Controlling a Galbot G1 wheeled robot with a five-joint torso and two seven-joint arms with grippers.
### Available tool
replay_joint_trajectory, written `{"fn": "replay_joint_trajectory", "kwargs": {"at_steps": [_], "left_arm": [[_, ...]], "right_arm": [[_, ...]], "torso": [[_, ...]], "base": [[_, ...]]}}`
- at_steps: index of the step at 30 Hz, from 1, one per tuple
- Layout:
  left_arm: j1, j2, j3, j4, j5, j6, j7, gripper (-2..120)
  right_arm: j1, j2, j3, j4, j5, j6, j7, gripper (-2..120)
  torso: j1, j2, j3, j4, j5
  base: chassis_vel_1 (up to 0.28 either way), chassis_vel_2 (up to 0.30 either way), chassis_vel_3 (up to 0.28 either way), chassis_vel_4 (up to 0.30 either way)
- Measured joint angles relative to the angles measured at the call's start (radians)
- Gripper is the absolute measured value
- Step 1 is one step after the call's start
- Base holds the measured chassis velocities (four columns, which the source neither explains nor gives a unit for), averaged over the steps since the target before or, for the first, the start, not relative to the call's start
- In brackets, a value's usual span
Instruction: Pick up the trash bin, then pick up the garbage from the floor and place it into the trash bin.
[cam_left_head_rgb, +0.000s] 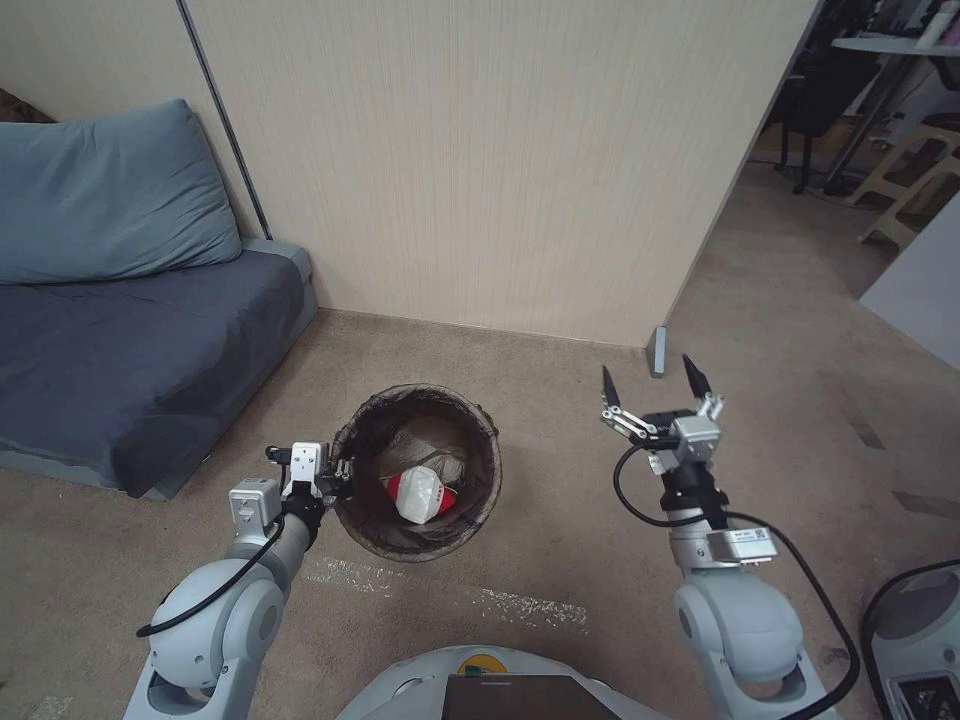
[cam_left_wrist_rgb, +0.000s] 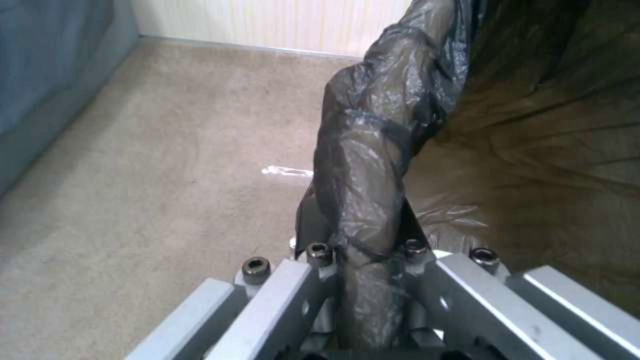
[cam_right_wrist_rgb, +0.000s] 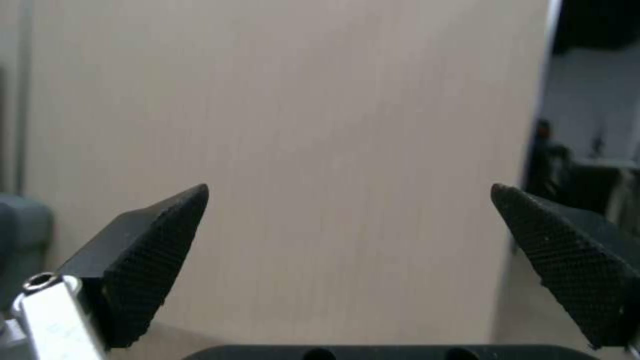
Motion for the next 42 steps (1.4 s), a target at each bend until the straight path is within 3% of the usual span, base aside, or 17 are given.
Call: {"fn": "replay_joint_trajectory", "kwargs": {"at_steps": [13,42], "left_arm": [[0.002,-0.015,-0.001,0.012,0.034,-0.030,-0.007,0],[0.009,-0.022,0.008,0.029,0.037,-0.069,0.028,0]], "right_arm": [[-0.085,0.103,-0.005,-0.023,-0.035,0.022,0.032,100],[-0.033,0.092,-0.010,-0.041,-0.031,0.016,0.018,100]], "torso": [[0.000,0.000,0.000,0.0001,-0.0001],[0.000,0.000,0.000,0.0000,0.0000]], "base": [[0.000,0.000,0.000,0.000],[0.000,0.000,0.000,0.000]]}}
